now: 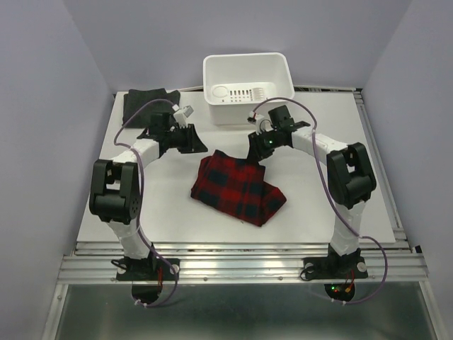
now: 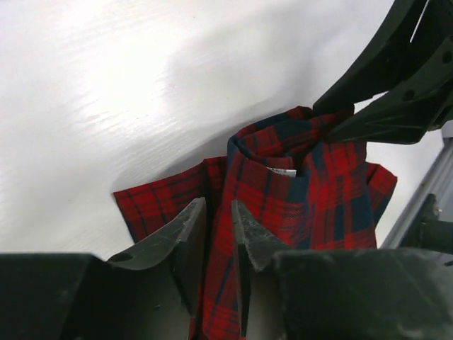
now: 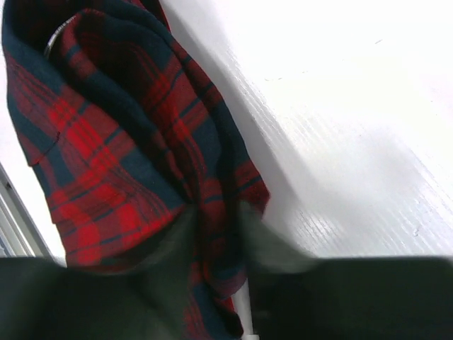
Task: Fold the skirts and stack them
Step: Fold the skirt, then neatly place the folded skirt to the corner
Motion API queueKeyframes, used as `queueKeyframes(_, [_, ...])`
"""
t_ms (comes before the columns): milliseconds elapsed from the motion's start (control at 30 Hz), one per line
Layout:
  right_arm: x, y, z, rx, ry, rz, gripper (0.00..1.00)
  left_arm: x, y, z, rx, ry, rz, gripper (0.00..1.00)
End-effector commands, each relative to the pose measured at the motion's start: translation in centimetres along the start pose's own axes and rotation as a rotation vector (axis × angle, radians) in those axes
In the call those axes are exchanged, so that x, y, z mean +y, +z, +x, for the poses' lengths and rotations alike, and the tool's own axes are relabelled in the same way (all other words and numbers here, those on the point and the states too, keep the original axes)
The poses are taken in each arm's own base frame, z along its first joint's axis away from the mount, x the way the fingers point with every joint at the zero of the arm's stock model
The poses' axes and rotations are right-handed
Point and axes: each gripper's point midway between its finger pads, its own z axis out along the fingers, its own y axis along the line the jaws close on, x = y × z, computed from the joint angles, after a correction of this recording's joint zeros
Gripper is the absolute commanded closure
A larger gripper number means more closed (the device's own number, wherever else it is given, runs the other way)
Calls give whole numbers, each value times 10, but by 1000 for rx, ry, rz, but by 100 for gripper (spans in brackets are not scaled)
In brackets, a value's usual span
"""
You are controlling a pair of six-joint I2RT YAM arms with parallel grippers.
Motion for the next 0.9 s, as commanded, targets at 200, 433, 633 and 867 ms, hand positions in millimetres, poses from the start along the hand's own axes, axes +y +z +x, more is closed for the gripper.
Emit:
queueKeyframes(200, [19, -7, -9, -35, -14, -50, 99, -24, 25, 7, 32, -209, 271, 83])
queueKeyframes(433, [28, -15, -15, -47, -17, -65, 99, 3, 41, 35, 44, -318, 208, 86])
queueKeyframes(633, [27, -18, -8, -23, -18, -53, 99, 28, 53, 52, 62, -368, 120, 88])
queueKeyframes(867, [22, -20, 6, 18, -20, -18, 99, 36, 52, 53, 48, -386, 99, 81])
